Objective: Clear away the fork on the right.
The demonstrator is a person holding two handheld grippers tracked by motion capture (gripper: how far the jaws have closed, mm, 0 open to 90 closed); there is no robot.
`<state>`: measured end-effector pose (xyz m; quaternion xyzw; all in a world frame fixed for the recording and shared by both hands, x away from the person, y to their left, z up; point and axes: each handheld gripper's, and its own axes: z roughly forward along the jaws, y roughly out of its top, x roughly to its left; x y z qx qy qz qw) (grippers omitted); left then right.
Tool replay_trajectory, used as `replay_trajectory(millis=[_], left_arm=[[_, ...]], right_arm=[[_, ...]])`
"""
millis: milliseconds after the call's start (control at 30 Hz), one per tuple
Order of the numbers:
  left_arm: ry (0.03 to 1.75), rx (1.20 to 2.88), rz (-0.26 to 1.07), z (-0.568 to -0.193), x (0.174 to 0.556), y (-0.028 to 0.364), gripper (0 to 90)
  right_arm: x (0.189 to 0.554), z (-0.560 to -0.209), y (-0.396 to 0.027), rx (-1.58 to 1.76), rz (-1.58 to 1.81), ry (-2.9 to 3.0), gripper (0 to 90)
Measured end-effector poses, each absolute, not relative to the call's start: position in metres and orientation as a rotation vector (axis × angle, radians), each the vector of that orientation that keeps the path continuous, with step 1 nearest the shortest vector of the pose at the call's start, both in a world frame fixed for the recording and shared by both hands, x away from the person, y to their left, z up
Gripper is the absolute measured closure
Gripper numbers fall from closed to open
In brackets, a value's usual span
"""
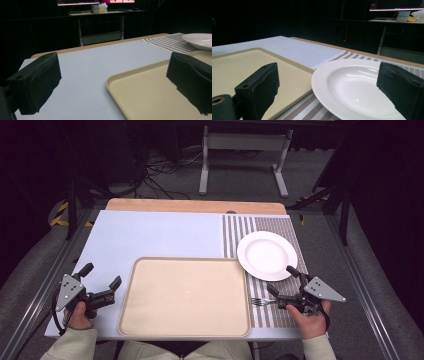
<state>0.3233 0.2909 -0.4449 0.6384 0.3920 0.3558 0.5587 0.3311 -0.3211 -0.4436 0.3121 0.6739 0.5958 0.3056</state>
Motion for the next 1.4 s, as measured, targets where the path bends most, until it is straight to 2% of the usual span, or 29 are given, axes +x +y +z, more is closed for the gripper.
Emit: replay_trajectory(millis=[267, 933, 1400], left_arm=[[0.887, 1.545, 0.859, -0.444, 0.323, 0.287, 0.1], [0.909, 1.516, 0.815, -0.443, 0.322, 0.295, 0.1], [0.906, 1.530, 0.837, -0.442, 0.321, 0.294, 0.1]], right_arm=[[0.330, -0.442, -0.323, 0.823, 1.595, 1.756, 5.5], [0.330, -0.439, -0.322, 0.786, 1.615, 1.795, 5.5], [0.344, -0.400, -0.332, 0.791, 1.564, 1.901, 6.2]])
